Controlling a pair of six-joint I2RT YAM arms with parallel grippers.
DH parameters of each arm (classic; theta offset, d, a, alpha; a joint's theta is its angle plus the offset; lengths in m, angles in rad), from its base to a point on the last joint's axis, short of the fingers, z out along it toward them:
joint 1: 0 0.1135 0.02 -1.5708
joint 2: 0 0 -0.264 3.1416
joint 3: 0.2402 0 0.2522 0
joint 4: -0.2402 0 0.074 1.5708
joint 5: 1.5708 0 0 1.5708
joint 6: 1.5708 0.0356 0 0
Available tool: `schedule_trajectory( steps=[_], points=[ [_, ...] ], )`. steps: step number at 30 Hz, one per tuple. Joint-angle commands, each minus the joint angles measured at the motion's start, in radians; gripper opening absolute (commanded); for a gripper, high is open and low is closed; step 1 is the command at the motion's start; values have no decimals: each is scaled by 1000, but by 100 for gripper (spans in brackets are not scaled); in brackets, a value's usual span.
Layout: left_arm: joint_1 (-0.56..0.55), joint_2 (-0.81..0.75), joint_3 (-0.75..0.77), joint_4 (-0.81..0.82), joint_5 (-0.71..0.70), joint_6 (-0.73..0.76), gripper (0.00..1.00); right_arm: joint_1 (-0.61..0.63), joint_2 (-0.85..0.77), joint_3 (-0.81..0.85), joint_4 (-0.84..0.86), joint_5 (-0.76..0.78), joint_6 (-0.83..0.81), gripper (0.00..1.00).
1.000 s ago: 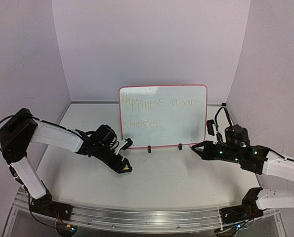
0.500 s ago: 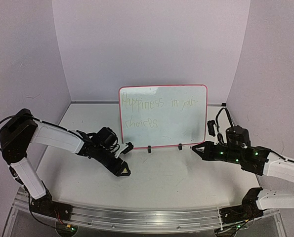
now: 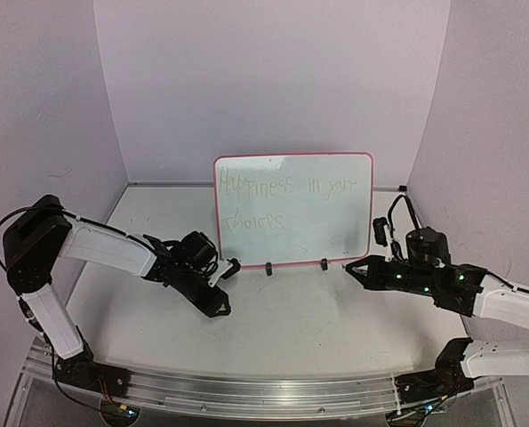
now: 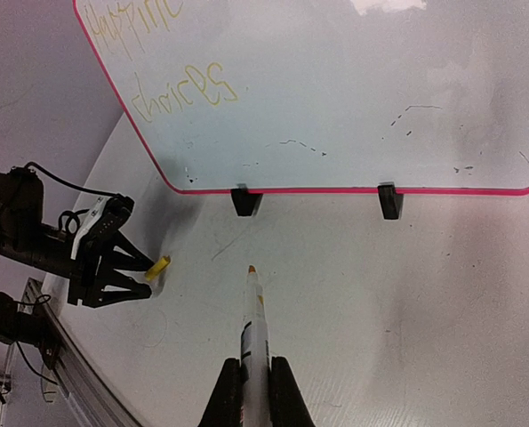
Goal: Write a sentence on the whiteboard
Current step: Pick up the pen cap from the center of the board.
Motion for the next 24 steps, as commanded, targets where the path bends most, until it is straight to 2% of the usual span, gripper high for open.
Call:
schedule_trajectory(
  steps=[1,12,24],
  points=[
    [-22,32,50,-46,-60,6,42,6,3,-4,30,14,-3,0],
    [-42,46,54,-121,-142,-16,27,6,2,-7,30,20,-5,0],
    [-62,66,55,-147,-132,-16,0,5,14,35,22,-50,-40,0]
  ],
)
